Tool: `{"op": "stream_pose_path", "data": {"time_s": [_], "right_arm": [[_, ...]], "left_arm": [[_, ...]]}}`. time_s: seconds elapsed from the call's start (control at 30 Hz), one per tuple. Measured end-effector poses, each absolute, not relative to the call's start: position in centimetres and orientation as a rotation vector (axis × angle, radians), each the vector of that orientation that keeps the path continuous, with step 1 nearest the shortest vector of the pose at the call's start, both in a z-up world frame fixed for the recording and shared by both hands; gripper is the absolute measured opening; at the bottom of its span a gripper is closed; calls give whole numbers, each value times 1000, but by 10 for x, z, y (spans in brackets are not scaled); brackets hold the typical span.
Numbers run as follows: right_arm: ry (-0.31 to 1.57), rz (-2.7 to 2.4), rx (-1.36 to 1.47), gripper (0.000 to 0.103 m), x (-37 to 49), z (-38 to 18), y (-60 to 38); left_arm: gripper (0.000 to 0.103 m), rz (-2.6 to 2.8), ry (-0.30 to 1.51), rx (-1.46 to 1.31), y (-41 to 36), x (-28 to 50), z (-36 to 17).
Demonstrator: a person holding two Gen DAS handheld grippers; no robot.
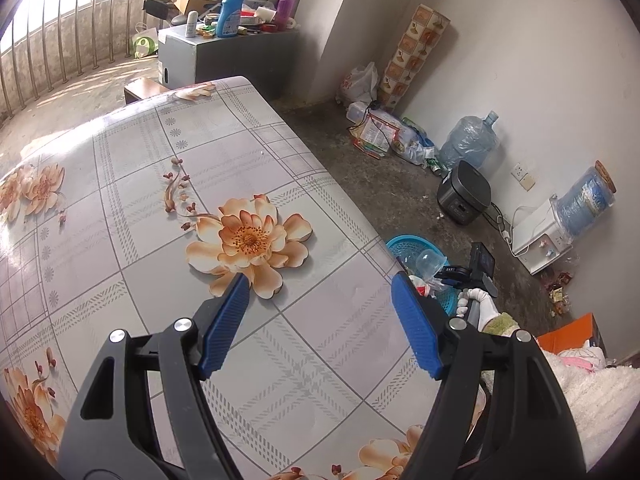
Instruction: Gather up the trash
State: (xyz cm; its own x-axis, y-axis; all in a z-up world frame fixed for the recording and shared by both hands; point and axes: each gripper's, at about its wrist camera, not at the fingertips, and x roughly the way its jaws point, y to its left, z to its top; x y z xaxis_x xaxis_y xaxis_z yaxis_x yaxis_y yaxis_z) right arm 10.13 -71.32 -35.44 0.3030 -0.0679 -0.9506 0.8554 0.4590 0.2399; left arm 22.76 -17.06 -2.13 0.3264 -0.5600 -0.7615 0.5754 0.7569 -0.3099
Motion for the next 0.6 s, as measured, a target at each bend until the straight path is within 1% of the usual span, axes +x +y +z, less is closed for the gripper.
{"op": "stream_pose_path", "data": {"time_s": [0.13, 0.33, 0.43, 0.6], "right_arm": [[989, -721, 889, 30, 69, -309, -703], [835, -641, 840, 30, 21, -222, -661], [778, -583, 794, 36, 1, -179, -626], [721, -486, 703, 49, -23, -121, -550]], "left_arm": [[69, -757, 953, -2, -162, 217, -9], [69, -765, 905, -46, -143, 194, 6], [69, -763, 883, -62, -132, 179, 10], [73, -760, 864, -94, -111, 153, 15]]}}
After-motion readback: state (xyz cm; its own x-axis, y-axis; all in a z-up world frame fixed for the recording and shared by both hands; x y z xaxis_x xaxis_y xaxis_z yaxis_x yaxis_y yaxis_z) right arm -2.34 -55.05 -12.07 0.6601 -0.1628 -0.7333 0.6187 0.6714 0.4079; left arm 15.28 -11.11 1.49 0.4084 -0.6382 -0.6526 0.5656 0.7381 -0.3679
